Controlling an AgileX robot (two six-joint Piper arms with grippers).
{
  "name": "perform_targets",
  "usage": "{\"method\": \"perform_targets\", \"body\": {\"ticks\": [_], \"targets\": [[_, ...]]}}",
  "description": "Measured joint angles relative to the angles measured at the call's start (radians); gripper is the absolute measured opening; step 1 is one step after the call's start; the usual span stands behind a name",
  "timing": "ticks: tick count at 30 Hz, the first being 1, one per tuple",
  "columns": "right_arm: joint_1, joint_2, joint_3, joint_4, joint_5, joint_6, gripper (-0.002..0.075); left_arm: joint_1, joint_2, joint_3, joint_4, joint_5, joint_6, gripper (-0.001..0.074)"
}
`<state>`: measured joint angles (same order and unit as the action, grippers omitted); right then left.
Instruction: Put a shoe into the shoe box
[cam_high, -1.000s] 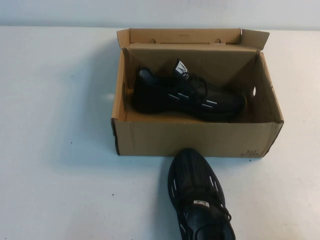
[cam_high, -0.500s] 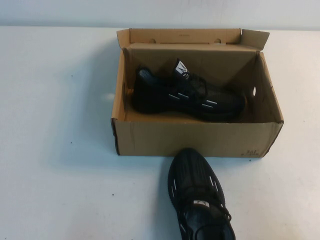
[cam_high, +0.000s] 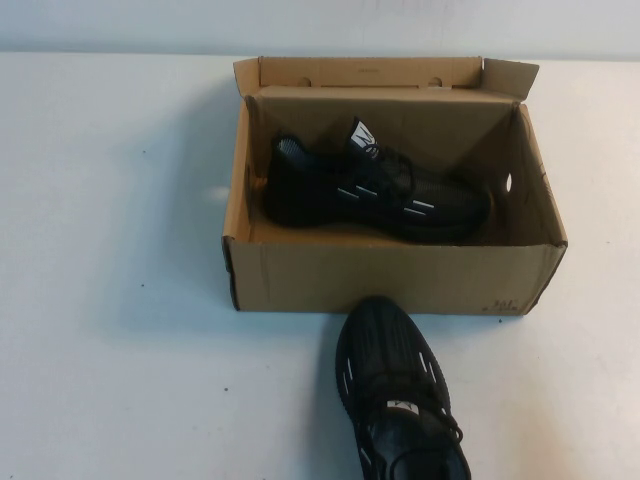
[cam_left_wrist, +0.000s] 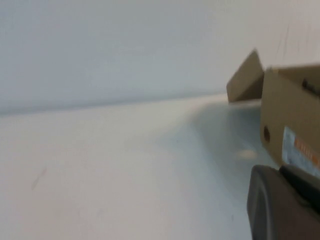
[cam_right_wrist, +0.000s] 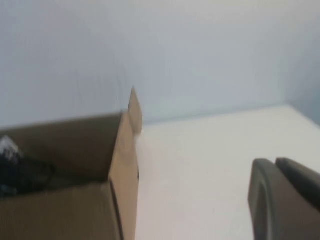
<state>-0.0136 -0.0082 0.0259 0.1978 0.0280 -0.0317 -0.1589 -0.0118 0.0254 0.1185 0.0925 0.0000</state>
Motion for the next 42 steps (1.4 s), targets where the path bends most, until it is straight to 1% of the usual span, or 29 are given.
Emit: {"method": "perform_targets", "body": {"ticks": [5,7,10,16,18,20,22,25,27,28,31,34,37,42], "targets": [[0.0,0.0,0.0,0.004,-0.252,0.0,-0.0016,0.0,0.0,0.0,0.0,-0.282,0.0,-0.0004],[0.0,0.0,0.0,0.007,-0.314,0.0,-0.0016,0.0,0.0,0.0,0.0,-0.35,0.0,-0.0004],[0.0,0.0,0.0,0.006,-0.351,0.0,-0.0016,0.0,0.0,0.0,0.0,-0.397,0.0,-0.0004],[0.0,0.0,0.0,0.006,-0.351,0.0,-0.0016,0.0,0.0,0.0,0.002,-0.415,0.0,-0.0004],[0.0,0.0,0.0,0.006,-0.386,0.0,-0.0016,0.0,0.0,0.0,0.002,-0.45,-0.006,-0.0004],[0.0,0.0,0.0,0.006,-0.469,0.0,-0.0016,0.0,0.0,0.0,0.002,-0.523,-0.034,-0.0004],[0.0,0.0,0.0,0.009,-0.59,0.0,-0.0016,0.0,0.0,0.0,0.0,-0.62,-0.064,-0.0004],[0.0,0.0,0.0,0.011,-0.778,0.002,-0.0016,0.0,-0.001,0.0,-0.006,-0.812,-0.089,-0.0004],[0.0,-0.003,-0.014,0.013,-0.848,0.015,-0.0016,0.0,-0.002,0.0,-0.019,-0.91,-0.111,-0.0004],[0.0,-0.005,-0.034,0.013,-0.862,0.032,-0.0016,0.0,-0.002,-0.006,-0.023,-0.93,-0.123,-0.0004],[0.0,-0.006,-0.13,0.013,-0.863,0.077,-0.0016,0.0,-0.002,-0.073,-0.043,-0.949,-0.15,-0.0004],[0.0,-0.007,-0.247,0.013,-0.795,0.139,-0.0016,0.0,-0.002,-0.175,-0.047,-0.932,-0.155,-0.0004],[0.0,-0.007,-0.375,0.013,-0.655,0.174,-0.0016,0.0,-0.003,-0.294,-0.05,-0.846,-0.156,-0.0004],[0.0,-0.008,-0.573,0.011,-0.398,0.214,-0.0016,0.0,-0.005,-0.484,-0.052,-0.64,-0.156,-0.0004]]}}
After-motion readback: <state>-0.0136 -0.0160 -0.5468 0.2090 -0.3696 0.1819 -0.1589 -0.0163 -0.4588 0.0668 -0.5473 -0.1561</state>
